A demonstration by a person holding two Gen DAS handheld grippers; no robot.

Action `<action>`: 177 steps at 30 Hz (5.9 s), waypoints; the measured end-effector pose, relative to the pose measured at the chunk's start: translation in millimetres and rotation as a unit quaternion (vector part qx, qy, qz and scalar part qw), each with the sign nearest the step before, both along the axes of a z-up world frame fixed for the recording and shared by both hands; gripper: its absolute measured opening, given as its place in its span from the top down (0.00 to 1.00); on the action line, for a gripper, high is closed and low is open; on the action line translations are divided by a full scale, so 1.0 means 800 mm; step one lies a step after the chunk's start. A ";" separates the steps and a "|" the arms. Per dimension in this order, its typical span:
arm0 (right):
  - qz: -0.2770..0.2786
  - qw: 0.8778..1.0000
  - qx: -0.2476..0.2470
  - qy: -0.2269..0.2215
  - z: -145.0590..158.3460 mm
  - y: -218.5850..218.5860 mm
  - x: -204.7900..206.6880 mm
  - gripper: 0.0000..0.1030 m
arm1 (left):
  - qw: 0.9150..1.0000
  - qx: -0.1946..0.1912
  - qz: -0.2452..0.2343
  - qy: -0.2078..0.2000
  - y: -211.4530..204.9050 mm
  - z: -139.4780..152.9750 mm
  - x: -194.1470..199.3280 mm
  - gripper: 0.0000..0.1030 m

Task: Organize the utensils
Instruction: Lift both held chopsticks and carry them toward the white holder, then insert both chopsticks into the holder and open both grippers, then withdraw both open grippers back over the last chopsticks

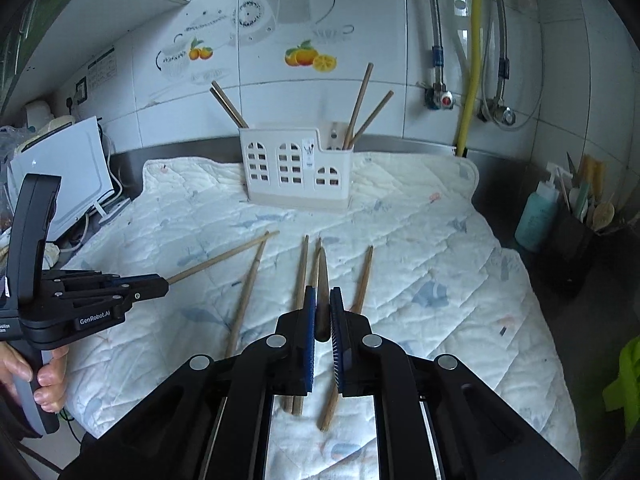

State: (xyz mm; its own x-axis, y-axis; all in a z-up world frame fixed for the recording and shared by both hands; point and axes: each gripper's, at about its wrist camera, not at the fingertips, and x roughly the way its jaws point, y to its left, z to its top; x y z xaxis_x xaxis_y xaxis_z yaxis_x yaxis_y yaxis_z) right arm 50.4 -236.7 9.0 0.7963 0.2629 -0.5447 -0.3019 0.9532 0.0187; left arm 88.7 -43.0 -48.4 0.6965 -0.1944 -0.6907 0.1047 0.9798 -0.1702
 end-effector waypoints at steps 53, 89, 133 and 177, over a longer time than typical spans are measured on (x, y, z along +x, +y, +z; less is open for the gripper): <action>0.030 0.992 0.063 -0.107 0.242 0.042 0.264 0.93 | 0.966 0.043 0.017 -0.256 0.033 0.306 0.162 0.95; 0.019 0.997 0.060 -0.054 0.187 0.051 0.353 0.88 | 0.982 0.042 0.051 -0.177 0.050 0.235 0.270 0.91; 0.016 0.998 0.048 -0.049 0.091 -0.034 -0.058 0.62 | 0.991 0.028 0.046 -0.122 0.033 0.131 -0.022 0.10; 0.047 0.989 0.032 0.136 -0.120 0.009 0.030 0.91 | 0.997 0.069 0.032 0.001 -0.012 -0.007 0.011 0.05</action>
